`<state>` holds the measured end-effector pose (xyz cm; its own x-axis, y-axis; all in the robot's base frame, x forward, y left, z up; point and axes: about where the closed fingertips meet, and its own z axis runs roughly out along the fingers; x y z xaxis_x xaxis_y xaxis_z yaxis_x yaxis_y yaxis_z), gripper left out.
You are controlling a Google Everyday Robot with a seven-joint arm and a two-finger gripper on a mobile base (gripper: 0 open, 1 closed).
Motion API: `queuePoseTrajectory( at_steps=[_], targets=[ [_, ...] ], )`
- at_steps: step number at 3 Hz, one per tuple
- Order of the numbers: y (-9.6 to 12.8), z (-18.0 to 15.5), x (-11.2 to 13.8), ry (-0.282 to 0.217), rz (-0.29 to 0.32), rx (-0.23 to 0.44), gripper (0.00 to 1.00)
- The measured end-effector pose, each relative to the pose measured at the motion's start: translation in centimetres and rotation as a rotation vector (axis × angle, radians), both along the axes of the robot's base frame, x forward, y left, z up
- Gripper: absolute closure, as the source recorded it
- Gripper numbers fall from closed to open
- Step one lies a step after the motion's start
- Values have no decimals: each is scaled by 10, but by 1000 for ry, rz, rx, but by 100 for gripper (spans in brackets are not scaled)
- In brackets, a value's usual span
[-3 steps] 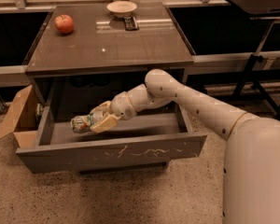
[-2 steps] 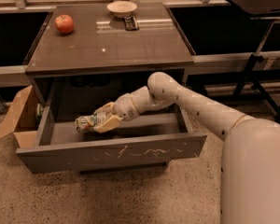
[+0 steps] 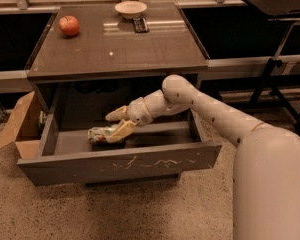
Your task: Place 7up can into top drawer
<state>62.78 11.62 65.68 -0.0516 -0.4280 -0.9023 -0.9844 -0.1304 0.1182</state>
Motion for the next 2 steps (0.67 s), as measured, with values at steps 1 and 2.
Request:
queuePoseTrajectory(
  at_steps=[1,2],
  targets=[
    [-7,5,1,-13,1,-6,0],
    [-23,24,-4,-46,-19,-17,0]
  ],
)
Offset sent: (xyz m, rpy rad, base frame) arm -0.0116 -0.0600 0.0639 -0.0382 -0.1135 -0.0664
